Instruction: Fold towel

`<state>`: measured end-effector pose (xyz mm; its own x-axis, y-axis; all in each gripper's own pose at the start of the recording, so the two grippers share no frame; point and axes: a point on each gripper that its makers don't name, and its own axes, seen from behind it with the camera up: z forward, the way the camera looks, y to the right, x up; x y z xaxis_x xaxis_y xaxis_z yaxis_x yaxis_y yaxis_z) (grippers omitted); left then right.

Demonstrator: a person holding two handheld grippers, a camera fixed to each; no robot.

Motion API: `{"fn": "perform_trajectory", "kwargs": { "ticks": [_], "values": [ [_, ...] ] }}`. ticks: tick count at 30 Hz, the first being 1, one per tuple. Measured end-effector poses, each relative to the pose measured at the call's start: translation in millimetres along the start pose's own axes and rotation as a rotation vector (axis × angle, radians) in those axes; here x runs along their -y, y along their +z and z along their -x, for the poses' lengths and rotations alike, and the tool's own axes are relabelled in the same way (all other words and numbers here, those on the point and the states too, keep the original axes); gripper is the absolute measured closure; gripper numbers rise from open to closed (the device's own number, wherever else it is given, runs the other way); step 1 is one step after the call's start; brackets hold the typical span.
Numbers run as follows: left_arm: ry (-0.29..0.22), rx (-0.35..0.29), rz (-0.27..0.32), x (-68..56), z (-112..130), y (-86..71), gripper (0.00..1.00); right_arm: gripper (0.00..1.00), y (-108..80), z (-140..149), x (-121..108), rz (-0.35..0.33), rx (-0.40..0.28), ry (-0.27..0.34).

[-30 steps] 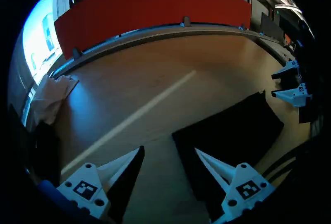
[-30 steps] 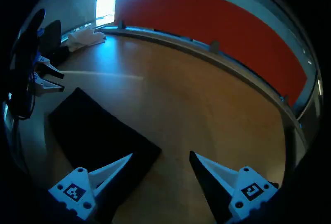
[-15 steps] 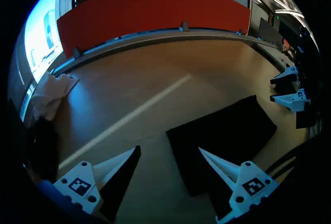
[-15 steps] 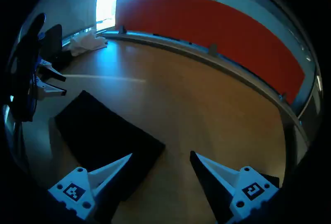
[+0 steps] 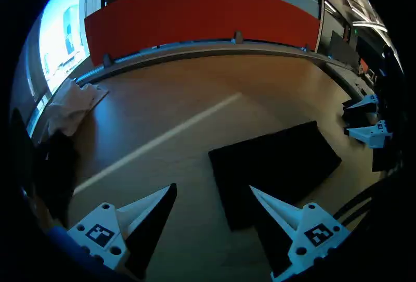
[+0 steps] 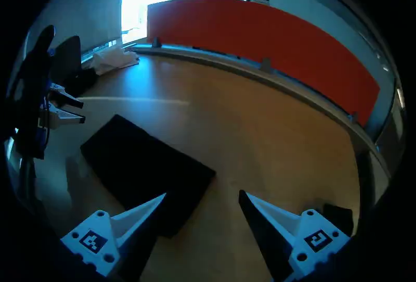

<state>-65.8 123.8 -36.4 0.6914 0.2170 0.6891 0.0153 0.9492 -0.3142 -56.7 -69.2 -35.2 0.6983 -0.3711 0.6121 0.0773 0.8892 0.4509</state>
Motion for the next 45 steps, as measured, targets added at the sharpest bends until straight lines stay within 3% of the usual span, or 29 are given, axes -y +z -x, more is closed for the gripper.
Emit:
{"fn": "perform_trajectory", "kwargs": {
  "ticks": [14, 29, 45],
  "values": [
    [-0.038, -0.018, -0.04, 7.7, 7.8, -9.4, 0.08, 0.02, -8.2, 4.2, 5.3, 0.005, -0.011, 0.043],
    [-0.113, -0.051, -0.129, 26.2, 14.3, -25.2, 0.08, 0.02, -1.9, -6.3, 11.8, -0.006, -0.038, 0.052],
    [-0.132, -0.062, -0.146, 34.3, 22.4, -34.8, 0.08, 0.02, 7.5, 9.1, 27.5, -0.082, -0.008, -0.023]
  ]
}}
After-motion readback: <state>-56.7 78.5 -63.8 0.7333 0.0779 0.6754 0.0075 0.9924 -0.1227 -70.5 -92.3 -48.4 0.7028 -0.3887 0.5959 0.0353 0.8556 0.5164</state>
